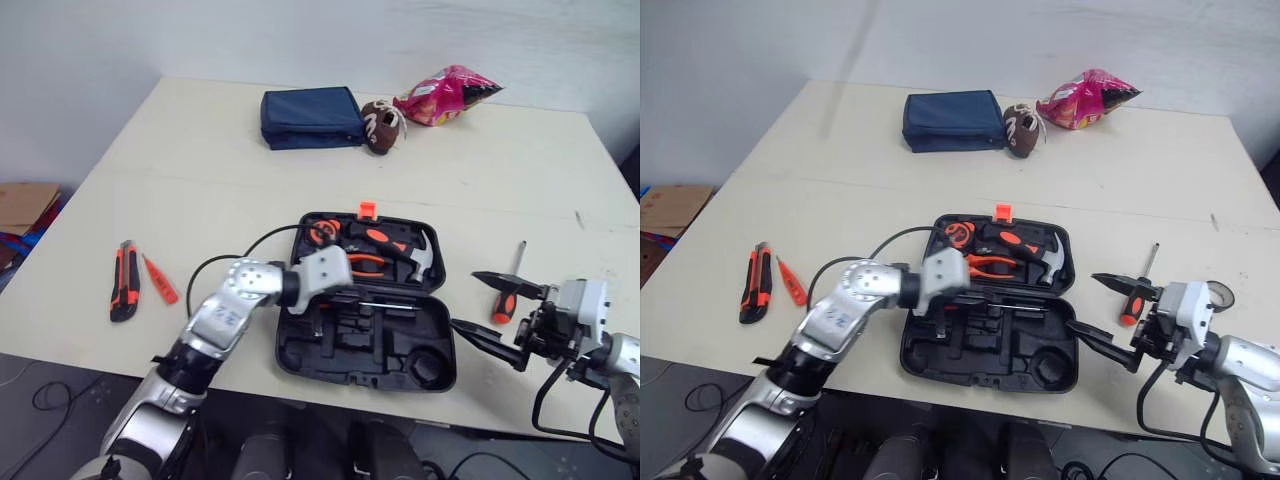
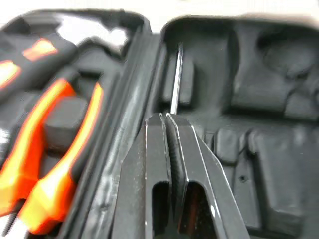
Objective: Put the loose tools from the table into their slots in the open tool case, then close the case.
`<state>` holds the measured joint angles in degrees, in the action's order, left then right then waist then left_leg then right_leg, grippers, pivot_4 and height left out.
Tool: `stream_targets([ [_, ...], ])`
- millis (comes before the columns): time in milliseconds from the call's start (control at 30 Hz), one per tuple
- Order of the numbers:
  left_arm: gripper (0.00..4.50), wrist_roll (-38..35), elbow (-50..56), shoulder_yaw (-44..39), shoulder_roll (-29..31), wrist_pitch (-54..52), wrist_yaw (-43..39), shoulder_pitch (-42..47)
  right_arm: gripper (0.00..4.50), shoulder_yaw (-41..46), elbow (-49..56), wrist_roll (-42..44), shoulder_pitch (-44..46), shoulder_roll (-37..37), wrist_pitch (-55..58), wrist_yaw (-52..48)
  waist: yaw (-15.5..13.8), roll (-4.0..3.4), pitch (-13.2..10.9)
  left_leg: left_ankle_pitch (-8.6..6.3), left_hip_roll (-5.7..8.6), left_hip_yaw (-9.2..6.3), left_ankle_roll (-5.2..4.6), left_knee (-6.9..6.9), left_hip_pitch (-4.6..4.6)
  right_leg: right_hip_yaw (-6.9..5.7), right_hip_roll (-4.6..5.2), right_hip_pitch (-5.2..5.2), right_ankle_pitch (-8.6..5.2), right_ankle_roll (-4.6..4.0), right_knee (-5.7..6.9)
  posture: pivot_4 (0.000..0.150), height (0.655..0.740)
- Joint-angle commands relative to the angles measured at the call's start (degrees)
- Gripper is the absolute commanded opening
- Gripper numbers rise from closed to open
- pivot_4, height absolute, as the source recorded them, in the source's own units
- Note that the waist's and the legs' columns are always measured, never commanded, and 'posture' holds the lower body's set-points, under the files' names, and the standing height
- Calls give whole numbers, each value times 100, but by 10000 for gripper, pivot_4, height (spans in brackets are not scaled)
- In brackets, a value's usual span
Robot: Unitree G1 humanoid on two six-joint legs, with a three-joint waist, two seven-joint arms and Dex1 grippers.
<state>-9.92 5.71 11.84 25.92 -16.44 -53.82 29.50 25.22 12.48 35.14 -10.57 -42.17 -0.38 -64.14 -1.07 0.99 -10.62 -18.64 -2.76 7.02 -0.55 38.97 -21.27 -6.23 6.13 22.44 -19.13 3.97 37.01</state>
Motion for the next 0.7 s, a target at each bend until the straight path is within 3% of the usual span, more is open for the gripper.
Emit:
stream_targets([
  [33,783,-695,164,-1528,809,147,-218,-341,45000,878,-372,-232,-416,-13,-737,-126,39,-1,0,1,-4,0,2,-3,5,-3,-3,-1,-2,-4,0,1500,7400],
  [100,8624,-840,-17,-2267,1437,91,-341,-818,45000,1369,-806,-420,-769,75,-1122,-66,61,-4,2,2,0,2,4,-10,15,-2,-1,-5,-3,-6,3,1500,7400],
  [233,25764,-933,-404,-3068,1851,264,-119,-1193,45000,1841,-1434,-519,-1073,108,-1515,16,67,-1,-1,-2,8,3,-4,-14,15,-1,11,-8,-2,-3,-4,1500,7400],
  [333,38160,-850,-1132,-3667,2090,786,6,-1394,45000,2167,-2001,-533,-1296,93,-1733,25,81,-1,-1,-9,14,3,-10,-16,13,1,20,-8,4,8,-9,1500,7400],
  [367,42061,-715,-1896,-3964,2351,1124,78,-1548,45000,2343,-2184,-617,-1470,139,-1882,105,89,-1,-1,-10,14,4,-9,-24,12,2,20,-5,4,7,-12,1500,7400],
  [400,43986,-570,-2689,-4226,2606,1398,260,-1676,45000,2506,-2299,-634,-1634,193,-1930,188,103,-1,-1,-8,15,5,-6,-40,16,1,20,-5,4,7,-18,1500,7400],
  [500,43986,-489,-4384,-4722,3154,2032,573,-1932,45000,2834,-2561,-583,-1953,307,-1921,439,185,-1,0,2,17,25,5,-94,34,10,20,12,-3,-5,-22,1500,7400],
  [700,43986,-680,-5699,-4994,3570,2511,562,-1944,45000,3010,-2699,-544,-2248,503,-1896,820,248,25,6,-15,19,35,-15,-125,85,16,39,-12,-8,-15,-16,1500,7400],
])
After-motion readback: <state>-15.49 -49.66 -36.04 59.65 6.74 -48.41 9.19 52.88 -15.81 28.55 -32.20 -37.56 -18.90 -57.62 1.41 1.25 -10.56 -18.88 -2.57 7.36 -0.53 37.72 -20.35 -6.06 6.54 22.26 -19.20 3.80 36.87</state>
